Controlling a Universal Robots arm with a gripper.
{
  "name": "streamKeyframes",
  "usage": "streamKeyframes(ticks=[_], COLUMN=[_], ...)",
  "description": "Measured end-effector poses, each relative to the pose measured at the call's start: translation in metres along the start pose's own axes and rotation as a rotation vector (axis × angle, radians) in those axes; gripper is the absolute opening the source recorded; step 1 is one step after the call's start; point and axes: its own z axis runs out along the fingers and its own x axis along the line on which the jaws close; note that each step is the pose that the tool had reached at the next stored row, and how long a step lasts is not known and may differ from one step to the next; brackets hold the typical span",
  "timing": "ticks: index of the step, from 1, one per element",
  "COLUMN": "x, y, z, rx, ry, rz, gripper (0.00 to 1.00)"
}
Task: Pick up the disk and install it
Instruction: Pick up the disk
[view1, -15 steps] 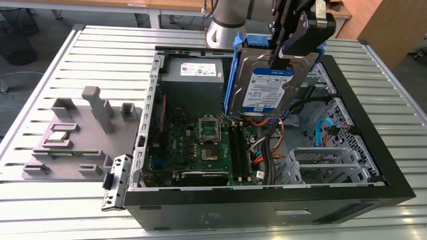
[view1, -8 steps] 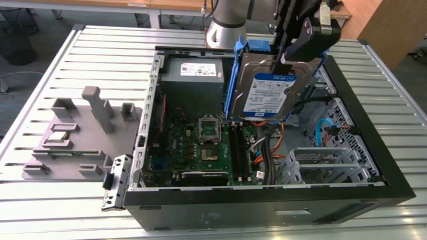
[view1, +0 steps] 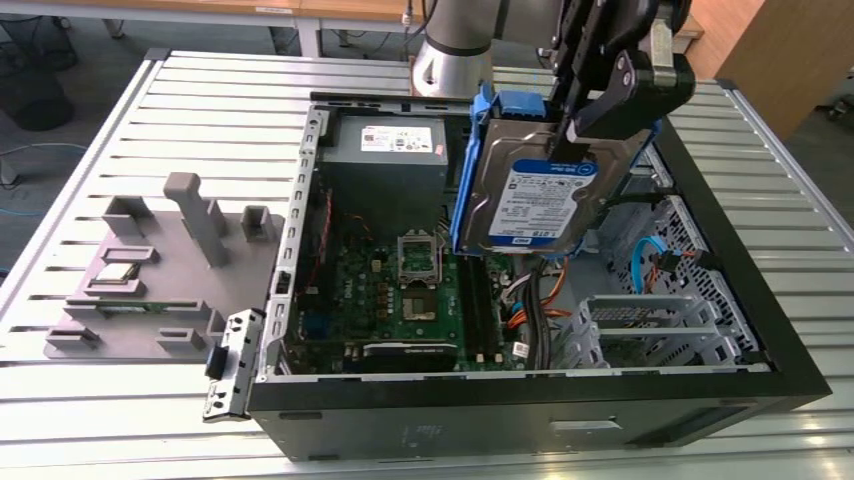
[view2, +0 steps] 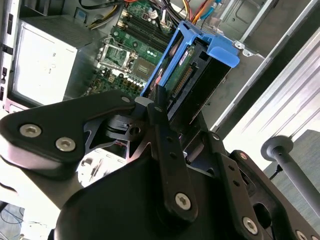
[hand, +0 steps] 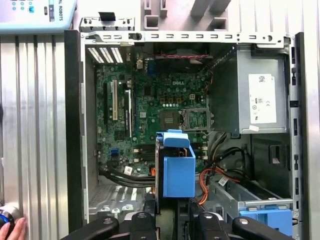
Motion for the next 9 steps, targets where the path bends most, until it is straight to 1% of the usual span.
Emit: streamKeyframes(ticks=[3, 8, 9], x=[0.0024, 0.0031, 0.0054], y=[0.0, -0.0001, -0.0003], z=[-0.0001, -0.0002, -0.0004], rx=[0.0, 0.0, 0.0], ry=[-0.0001, -0.0001, 0.0], rz=[0.0, 0.0, 0.0], gripper=[0.35, 0.35, 0.35])
